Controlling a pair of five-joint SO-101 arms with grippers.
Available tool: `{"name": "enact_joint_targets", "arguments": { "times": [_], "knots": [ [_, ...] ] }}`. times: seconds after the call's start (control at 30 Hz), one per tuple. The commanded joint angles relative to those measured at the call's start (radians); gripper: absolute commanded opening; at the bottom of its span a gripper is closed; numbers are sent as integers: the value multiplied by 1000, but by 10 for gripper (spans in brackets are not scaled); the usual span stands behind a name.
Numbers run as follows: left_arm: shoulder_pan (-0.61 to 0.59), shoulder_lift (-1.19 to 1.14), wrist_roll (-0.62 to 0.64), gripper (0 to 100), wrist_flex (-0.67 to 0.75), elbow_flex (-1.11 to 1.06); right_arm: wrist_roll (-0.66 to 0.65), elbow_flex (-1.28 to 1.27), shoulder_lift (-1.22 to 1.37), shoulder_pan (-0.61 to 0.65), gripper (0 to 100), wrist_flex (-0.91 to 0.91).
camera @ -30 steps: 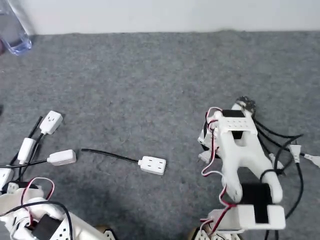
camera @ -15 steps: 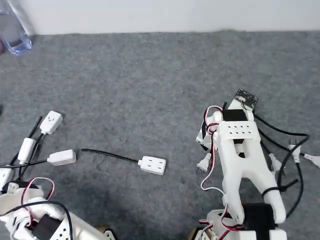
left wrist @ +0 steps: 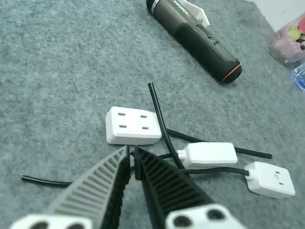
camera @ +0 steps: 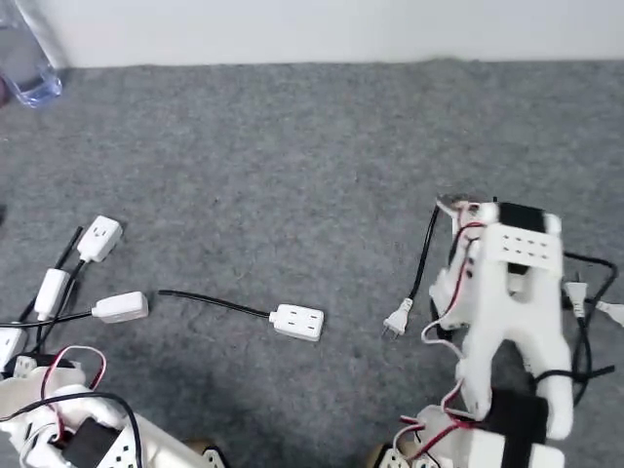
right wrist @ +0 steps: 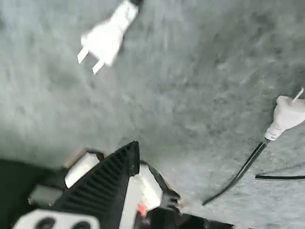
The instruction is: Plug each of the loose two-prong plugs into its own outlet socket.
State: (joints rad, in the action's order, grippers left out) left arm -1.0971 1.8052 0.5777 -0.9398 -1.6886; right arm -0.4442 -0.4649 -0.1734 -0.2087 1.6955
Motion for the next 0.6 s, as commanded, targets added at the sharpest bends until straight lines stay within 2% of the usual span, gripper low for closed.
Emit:
{"name": "enact_joint_targets", "arguments": {
  "times": [0.0,0.2,0.43,0.57],
  "knots": [
    [6,12,-9,13,-5,5,-170,54,35,-61,656,31],
    [6,12,-9,13,-5,5,-454,83,50,-64,657,41],
    [6,12,-9,13,-5,5,-930,163,48,-59,655,22],
    [6,12,-9,13,-5,5,-996,192,50,-28,654,-56]
  ]
}}
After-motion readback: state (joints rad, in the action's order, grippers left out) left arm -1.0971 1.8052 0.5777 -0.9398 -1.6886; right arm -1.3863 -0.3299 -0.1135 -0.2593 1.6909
